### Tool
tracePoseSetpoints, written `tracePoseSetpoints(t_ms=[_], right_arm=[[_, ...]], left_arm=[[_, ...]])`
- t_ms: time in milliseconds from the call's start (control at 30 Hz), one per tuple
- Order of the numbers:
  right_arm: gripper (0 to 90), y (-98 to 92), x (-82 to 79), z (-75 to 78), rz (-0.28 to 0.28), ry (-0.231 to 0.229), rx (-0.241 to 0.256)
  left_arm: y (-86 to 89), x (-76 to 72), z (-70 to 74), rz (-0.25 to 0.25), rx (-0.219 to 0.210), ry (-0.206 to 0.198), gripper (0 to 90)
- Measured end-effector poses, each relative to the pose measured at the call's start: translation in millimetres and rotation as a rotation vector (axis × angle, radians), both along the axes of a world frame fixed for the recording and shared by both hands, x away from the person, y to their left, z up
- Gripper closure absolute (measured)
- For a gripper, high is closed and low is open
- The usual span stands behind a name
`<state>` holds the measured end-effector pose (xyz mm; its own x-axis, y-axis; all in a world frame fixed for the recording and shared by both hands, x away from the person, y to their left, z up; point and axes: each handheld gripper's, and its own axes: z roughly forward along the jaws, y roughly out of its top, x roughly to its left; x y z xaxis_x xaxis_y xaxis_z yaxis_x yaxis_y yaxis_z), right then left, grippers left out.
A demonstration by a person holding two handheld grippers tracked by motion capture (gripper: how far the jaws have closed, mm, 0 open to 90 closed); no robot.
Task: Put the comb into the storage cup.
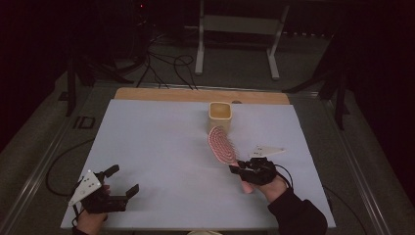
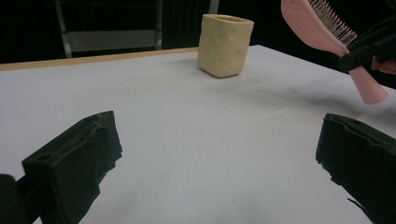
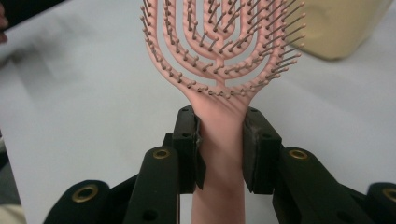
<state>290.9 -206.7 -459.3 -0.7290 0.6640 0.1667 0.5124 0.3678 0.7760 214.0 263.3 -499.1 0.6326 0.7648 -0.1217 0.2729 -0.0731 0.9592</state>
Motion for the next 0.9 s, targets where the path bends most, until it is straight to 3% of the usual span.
tracePoseSetpoints(t_ms=[500,700,900], right_arm=[[70.2,-16.4,-11.3,2.9,-0.041,-0.123,0.113],[70.2,-22.9,-17.2,-0.4,-0.066,-0.169,0.109],[70.2,-31.5,-23.1,-0.8,-0.136,-0.224,0.105]], left_arm=[[-1.5,1.1,-0.9,0.0,0.005,0.008,0.1],[-2.3,1.6,-1.2,-0.001,0.002,0.014,0.1],[-2.2,2.3,-1.7,-0.003,0.005,0.021,0.1]])
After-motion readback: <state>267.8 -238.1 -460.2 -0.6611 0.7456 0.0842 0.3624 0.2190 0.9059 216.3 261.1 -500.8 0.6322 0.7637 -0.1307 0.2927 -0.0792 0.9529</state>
